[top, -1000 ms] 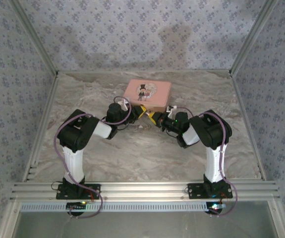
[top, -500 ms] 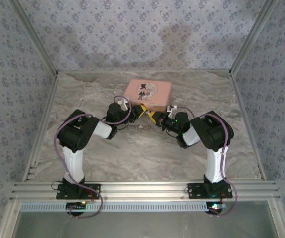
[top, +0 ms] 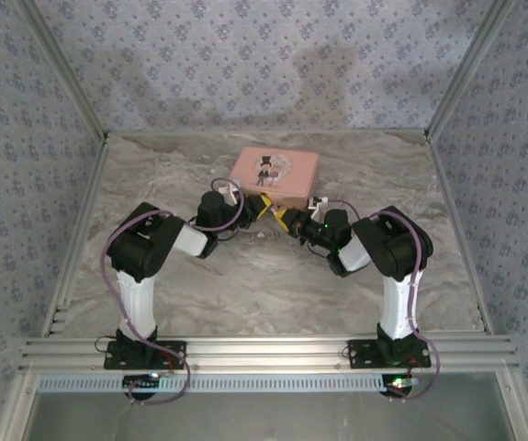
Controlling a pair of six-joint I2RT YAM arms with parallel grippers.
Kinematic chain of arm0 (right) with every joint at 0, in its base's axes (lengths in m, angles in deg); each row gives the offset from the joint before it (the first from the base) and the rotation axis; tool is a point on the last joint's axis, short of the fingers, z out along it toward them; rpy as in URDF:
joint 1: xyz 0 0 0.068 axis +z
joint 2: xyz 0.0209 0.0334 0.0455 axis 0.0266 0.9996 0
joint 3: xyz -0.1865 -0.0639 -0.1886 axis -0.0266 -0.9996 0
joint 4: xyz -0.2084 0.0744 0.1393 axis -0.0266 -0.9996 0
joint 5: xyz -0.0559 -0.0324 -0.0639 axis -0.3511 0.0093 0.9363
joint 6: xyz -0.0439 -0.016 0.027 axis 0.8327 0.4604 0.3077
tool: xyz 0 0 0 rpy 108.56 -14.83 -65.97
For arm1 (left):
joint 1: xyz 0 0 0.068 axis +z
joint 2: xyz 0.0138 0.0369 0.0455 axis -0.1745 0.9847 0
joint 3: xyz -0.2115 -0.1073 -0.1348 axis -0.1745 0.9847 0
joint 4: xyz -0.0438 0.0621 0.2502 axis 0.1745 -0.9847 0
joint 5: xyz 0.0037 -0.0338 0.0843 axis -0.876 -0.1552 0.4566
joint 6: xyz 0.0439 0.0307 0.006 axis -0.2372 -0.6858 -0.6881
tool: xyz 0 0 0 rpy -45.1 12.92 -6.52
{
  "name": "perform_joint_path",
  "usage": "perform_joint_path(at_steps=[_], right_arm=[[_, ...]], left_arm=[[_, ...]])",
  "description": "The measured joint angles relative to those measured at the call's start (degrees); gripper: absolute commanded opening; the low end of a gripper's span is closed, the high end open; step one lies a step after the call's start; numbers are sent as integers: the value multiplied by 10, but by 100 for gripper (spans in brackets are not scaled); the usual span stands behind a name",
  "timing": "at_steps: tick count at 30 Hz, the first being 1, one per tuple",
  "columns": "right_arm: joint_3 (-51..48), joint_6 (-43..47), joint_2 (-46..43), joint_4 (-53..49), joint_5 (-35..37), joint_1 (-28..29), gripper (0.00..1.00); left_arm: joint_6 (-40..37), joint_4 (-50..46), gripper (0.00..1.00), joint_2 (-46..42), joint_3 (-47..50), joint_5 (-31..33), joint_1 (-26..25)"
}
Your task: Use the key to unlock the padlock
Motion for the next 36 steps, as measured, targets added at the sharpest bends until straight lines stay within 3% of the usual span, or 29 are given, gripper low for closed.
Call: perform_joint_path(at_steps=[36], right_arm=[[-7,10,-21,-3,-4,-9,0]], left_arm=[[23,23,5,3,0,-15,-1]])
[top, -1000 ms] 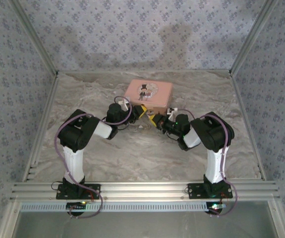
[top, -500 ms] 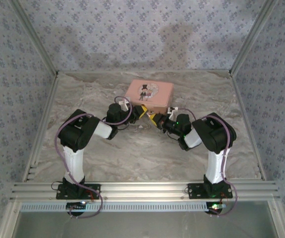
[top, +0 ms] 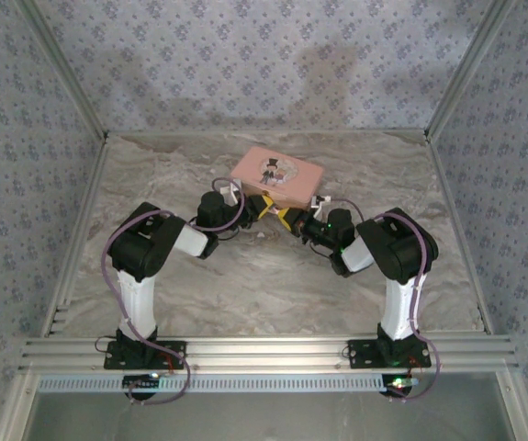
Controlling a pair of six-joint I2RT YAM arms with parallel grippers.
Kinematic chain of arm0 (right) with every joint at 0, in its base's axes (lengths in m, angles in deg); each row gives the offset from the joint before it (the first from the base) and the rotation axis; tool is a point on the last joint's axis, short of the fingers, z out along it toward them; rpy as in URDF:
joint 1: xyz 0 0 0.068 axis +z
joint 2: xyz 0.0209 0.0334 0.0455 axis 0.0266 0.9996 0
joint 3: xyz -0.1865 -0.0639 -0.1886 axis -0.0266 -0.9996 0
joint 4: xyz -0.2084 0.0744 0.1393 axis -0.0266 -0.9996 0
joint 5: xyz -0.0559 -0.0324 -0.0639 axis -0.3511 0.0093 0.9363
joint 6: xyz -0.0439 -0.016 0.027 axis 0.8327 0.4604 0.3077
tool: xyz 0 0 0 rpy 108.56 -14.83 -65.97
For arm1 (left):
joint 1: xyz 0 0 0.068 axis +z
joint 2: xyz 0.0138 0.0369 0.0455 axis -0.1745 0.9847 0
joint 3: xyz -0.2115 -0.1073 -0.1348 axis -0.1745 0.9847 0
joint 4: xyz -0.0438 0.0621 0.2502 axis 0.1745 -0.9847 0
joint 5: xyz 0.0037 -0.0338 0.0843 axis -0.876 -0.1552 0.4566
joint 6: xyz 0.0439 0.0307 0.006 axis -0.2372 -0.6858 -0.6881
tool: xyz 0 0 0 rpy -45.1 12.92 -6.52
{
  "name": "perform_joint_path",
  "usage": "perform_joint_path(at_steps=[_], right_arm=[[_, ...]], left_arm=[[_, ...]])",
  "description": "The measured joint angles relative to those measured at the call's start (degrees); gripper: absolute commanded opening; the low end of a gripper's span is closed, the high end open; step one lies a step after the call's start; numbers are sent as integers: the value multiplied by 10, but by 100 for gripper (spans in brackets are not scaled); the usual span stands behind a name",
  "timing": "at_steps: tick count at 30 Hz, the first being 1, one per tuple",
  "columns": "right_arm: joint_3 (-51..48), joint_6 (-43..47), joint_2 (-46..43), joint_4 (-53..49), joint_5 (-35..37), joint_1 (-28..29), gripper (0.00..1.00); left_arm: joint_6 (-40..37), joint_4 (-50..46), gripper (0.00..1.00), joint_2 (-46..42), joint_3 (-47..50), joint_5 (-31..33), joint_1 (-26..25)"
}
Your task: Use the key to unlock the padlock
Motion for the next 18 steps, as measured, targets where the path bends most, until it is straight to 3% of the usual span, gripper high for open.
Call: perform_joint_path(at_steps=[18], right_arm=[[8,0,0,-5,0,2,0]], left_arm=[[0,4,5,1,0,3,0]])
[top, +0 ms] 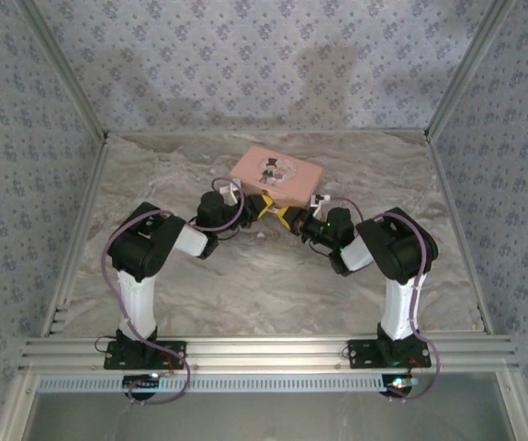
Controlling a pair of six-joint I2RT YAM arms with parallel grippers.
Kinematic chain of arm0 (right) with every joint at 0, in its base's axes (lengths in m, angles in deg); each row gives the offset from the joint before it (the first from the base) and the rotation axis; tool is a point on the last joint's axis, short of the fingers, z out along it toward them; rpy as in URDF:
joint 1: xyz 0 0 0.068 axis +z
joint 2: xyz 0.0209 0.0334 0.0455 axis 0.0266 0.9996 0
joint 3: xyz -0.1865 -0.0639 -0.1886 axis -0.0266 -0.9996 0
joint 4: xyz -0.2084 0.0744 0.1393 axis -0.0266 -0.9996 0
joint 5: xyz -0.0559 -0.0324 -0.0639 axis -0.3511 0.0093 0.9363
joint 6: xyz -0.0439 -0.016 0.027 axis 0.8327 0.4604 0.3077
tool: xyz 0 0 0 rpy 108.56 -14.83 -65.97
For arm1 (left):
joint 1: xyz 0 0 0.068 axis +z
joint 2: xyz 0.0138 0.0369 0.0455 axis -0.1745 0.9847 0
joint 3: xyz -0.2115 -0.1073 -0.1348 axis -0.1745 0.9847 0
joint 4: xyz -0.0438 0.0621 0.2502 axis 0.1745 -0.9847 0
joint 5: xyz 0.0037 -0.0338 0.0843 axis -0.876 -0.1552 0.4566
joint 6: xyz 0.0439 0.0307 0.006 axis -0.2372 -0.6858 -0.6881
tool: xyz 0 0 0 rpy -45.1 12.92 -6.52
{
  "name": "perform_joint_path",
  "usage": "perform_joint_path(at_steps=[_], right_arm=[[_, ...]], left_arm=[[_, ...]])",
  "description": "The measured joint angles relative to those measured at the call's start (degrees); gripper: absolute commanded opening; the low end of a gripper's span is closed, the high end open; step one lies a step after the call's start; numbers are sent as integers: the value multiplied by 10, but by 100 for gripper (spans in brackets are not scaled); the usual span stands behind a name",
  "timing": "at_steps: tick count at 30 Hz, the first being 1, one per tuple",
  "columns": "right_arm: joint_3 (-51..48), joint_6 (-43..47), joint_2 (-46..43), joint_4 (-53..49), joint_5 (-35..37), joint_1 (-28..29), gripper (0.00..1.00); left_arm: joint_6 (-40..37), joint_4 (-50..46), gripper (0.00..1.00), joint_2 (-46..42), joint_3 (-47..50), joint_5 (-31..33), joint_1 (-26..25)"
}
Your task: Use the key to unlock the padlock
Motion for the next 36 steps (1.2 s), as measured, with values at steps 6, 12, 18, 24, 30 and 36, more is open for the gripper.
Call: perform_joint_path(at_steps=[6,12,18,24,30,36], right_arm=[[0,3,0,-2,-2,0,0],[4,2,6,-1,-9,-2,0],[17,-33,6,-4,-16,-4,0],[34,-95,17,-3,-17,-7,0],[43,-115,27,-4,-22,-7,0],[68,-98,30,-45,-27,-7,0]], left_arm=[[4,5,5,5,0,0,0],[7,7,4,7,0,0,0],[10,20,4,7,0,5,2],[13,30,3,7,0,2,2],[15,31,0,10,0,4,2],[15,29,0,14,-1,17,2]])
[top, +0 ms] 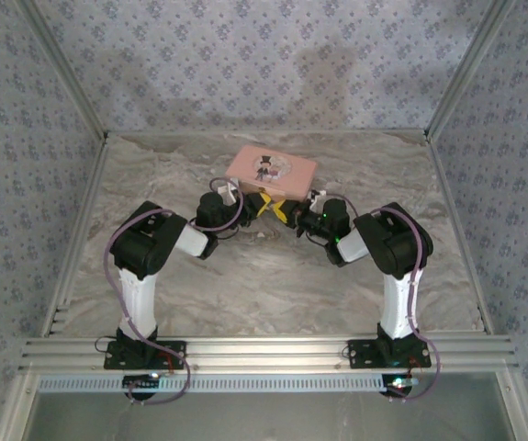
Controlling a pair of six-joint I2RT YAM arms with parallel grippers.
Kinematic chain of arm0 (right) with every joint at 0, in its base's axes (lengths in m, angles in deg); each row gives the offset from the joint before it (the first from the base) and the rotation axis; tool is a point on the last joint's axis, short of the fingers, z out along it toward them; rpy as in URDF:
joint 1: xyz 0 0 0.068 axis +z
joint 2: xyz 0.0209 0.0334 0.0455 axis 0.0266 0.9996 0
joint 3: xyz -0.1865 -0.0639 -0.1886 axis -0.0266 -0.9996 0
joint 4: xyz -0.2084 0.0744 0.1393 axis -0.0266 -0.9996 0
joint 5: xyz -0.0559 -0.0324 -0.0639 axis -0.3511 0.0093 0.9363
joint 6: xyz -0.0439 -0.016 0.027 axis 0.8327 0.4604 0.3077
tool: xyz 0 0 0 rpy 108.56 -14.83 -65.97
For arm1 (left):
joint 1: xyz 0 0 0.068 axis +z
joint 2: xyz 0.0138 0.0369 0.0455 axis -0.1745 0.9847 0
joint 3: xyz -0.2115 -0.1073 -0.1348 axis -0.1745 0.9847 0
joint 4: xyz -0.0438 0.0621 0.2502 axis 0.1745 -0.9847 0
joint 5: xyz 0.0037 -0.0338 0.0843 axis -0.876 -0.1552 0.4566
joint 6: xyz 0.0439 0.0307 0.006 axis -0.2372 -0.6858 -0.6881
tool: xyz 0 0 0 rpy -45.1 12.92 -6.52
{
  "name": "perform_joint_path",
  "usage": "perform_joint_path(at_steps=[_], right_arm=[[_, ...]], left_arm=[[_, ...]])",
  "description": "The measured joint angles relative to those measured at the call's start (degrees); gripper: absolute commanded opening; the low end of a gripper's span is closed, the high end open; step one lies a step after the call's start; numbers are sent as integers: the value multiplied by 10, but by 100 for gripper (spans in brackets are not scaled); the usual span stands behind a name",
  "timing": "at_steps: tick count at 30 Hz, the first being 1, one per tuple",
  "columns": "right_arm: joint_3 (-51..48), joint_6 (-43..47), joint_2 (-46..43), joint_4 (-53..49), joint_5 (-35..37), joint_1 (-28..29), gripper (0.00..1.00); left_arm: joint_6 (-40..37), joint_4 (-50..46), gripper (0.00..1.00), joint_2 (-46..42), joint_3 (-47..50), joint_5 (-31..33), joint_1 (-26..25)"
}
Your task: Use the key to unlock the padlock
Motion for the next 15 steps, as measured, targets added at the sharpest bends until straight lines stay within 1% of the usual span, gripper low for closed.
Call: perform_joint_path(at_steps=[15], right_arm=[[52,42,-9,-122,-11,-7,1]], left_arm=[[9,-17,0,10,-15,24,-2]])
